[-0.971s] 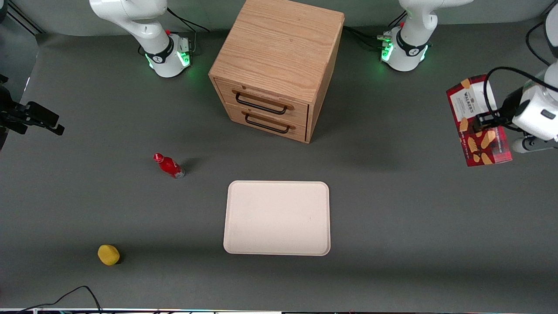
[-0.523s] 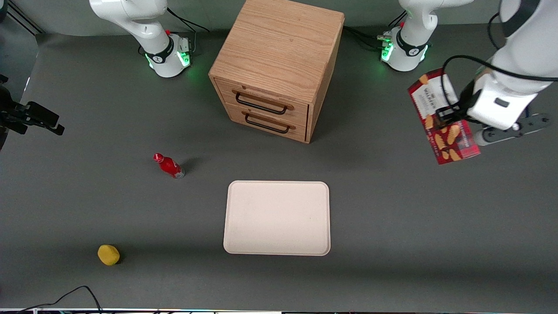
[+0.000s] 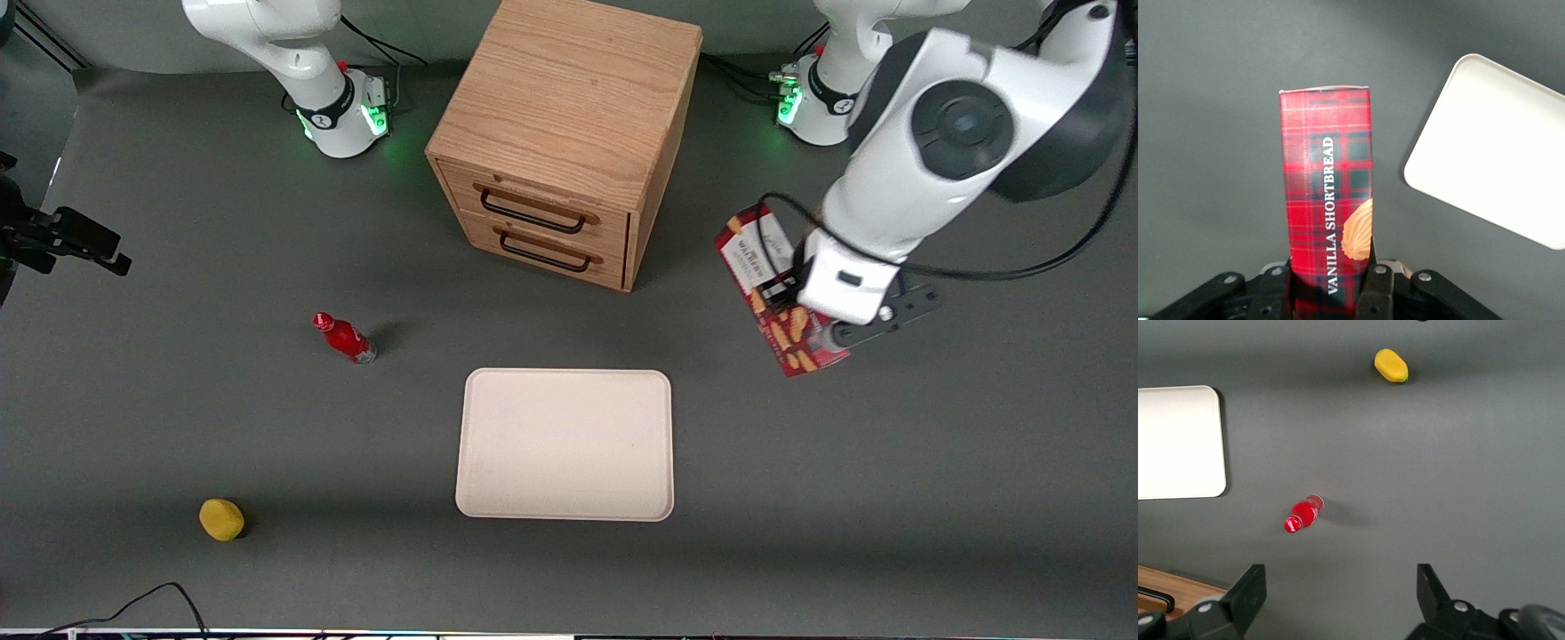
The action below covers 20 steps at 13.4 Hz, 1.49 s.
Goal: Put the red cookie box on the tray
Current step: 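Carry the upright box with the left gripper over the white tray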
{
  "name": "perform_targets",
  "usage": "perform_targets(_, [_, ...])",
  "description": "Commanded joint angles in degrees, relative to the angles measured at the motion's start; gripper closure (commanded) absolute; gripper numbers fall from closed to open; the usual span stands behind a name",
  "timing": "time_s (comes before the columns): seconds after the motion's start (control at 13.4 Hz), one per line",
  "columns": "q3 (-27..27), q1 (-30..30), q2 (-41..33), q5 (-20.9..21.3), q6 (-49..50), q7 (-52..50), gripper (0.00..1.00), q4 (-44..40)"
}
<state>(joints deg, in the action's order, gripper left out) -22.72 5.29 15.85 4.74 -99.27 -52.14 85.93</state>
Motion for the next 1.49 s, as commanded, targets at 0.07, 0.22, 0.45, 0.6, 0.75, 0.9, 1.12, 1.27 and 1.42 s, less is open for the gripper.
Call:
perform_targets(0.07, [0.4, 6.3, 11.0, 6.5, -3.5, -10.8, 0.86, -9.4])
perform_targets(0.22, [0.7, 8.5, 15.6, 10.2, -6.4, -13.6, 0.86, -11.8])
perform_targets(0.45, [0.7, 10.1, 19.9, 14.0, -11.4, -13.0, 0.86, -13.1])
perform_targets(0.6, [0.7, 12.0, 22.5, 17.0, -13.5, -12.1, 0.86, -13.2])
perform_targets(0.75, [0.7, 13.6, 24.0, 18.0, -16.9, -9.8, 0.86, -13.1])
perform_targets(0.9, [0.8, 15.4, 25.7, 19.1, -18.7, -9.1, 0.85, -13.1])
perform_targets(1.12, [0.9, 15.9, 27.7, 19.8, -20.4, -5.2, 0.85, -13.1])
perform_targets(1.27, [1.0, 15.7, 29.5, 19.9, -23.2, -3.8, 0.85, -13.2])
perform_targets(1.42, [2.5, 15.9, 31.1, 20.0, -25.3, -3.9, 0.85, -13.3])
